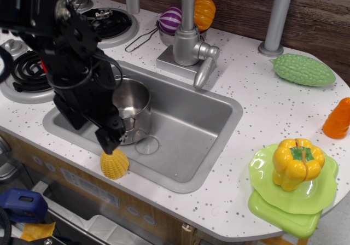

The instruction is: Put corn in pot which is in sink

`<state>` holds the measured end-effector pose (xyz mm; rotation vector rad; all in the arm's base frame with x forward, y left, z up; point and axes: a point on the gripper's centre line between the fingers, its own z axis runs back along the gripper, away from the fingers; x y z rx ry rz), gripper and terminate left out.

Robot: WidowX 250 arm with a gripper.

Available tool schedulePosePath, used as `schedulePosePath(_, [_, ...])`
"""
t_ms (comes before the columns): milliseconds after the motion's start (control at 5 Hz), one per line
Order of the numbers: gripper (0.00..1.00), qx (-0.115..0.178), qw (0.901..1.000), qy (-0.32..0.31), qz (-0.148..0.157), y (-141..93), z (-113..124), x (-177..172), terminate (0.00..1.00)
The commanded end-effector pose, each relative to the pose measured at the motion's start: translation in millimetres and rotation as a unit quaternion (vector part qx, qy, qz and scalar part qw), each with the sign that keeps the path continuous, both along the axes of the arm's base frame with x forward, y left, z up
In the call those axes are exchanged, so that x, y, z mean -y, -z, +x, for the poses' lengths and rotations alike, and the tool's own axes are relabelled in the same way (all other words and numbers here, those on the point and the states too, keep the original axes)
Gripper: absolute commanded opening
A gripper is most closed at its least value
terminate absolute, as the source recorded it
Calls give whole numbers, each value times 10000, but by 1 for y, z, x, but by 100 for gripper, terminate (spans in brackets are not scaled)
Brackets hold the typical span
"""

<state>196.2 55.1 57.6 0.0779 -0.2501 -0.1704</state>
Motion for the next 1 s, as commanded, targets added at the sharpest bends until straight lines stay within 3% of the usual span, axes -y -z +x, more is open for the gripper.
schedulePosePath(0, [100, 228, 9997, -28, -22, 9, 4, -3, 0])
schedulePosePath(800, [100, 551, 9983, -79, -184, 37, 3, -1, 0])
